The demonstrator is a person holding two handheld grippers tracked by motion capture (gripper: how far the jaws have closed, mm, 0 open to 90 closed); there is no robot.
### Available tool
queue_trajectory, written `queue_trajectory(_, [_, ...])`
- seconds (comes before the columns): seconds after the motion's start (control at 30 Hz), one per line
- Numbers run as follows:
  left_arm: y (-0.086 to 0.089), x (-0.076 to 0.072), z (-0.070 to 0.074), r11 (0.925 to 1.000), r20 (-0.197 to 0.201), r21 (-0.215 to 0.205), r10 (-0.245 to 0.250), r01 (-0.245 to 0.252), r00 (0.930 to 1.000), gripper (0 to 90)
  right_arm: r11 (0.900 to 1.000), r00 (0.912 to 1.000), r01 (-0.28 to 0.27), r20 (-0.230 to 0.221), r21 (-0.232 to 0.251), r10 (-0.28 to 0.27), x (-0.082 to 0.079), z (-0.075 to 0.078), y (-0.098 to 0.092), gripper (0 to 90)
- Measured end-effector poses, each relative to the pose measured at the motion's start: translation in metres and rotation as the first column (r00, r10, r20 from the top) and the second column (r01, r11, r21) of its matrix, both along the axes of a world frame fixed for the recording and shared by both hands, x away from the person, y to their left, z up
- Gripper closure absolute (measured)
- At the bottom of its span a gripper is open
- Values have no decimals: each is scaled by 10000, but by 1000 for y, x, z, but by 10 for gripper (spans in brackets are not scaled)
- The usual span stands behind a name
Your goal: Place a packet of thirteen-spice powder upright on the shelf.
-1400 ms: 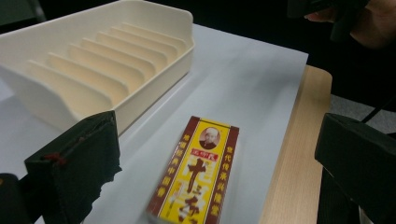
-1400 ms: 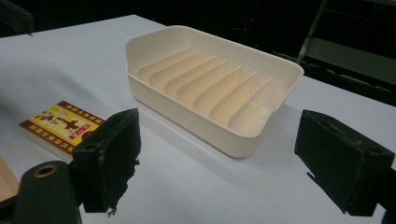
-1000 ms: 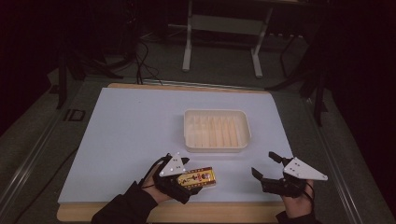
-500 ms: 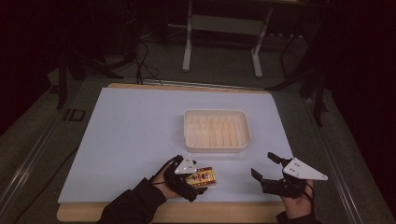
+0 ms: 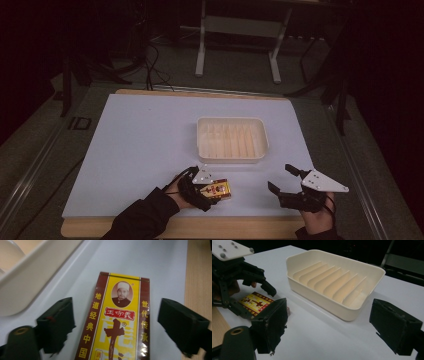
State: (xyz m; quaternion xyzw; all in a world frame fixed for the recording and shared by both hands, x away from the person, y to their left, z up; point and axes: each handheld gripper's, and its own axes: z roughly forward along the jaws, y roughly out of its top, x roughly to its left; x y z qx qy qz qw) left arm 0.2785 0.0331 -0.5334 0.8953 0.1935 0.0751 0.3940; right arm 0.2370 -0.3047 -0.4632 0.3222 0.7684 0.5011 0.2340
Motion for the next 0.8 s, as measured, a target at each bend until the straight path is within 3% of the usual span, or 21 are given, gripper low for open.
queue_trajectory(0.2, [-6,2,-6,9991,-223,387,-134,143,9997,170,10000,9999,-11,-113,15,12,1,-1,0,147])
queue_trajectory(0.33, [-7,2,-8,9962,-97,859,-167,174,9998,212,10000,9999,-26,-147,9,26,1,-1,-1,147])
queue_trajectory(0.43, [-7,2,-8,9963,-281,809,-251,273,9993,251,10000,9999,-18,-137,6,18,1,-1,-1,147])
queue_trajectory(0.63, [-9,1,-6,9931,-132,1138,-275,288,9995,278,10000,9998,-18,-208,15,18,2,-2,-1,148])
queue_trajectory(0.8, [-8,-3,-2,9945,533,1042,-102,46,9985,324,10000,9997,-15,-234,17,15,2,-2,0,148])
